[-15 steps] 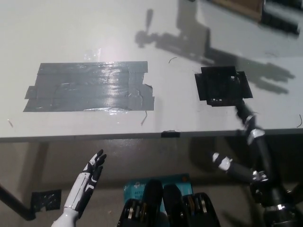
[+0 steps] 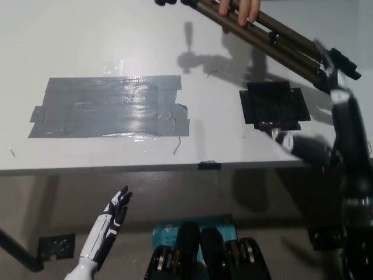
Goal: A person hands a tripod to the robot which it grabs with its right hand and places in the middle of the table in front of it
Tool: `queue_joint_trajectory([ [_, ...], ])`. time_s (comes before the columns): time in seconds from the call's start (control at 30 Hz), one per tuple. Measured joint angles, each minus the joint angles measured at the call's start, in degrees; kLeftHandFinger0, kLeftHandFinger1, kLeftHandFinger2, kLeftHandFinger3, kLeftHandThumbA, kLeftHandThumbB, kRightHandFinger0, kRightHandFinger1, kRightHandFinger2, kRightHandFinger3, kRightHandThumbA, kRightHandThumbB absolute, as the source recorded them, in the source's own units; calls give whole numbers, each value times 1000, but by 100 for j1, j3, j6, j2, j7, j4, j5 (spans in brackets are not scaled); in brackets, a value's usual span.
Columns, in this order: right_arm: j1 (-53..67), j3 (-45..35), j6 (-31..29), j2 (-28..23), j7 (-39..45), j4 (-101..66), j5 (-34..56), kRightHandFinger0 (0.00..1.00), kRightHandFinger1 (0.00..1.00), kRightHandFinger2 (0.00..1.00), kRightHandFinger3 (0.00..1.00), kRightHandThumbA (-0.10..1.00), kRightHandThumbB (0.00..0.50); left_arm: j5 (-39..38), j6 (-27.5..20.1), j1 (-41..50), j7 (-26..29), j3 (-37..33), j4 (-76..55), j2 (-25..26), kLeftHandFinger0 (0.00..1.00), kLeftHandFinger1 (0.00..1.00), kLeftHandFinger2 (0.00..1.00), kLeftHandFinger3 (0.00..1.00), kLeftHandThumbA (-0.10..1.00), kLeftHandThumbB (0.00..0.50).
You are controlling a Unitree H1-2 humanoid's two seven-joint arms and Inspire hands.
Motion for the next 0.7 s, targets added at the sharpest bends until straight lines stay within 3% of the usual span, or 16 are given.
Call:
queue_joint_trajectory([
  [0.23, -1174, 57, 561, -242, 26, 576, -858, 1000, 1000, 1000, 1000, 995, 437, 14, -4, -13, 0, 0, 1, 0, 1000, 1000, 1000, 1000, 1000, 288],
  [0.53, -2718, 441, 1431, -545, 51, 2484, -1848, 1000, 1000, 1000, 1000, 952, 421, 61, -90, -81, 0, 4, 0, 1, 1000, 1000, 1000, 1000, 1000, 309],
  [0.7, -3010, 574, 1676, -593, 40, 3175, -2022, 1000, 1000, 1000, 1000, 974, 423, 71, -123, -114, 0, 3, -1, 4, 1000, 1000, 1000, 1000, 1000, 300],
])
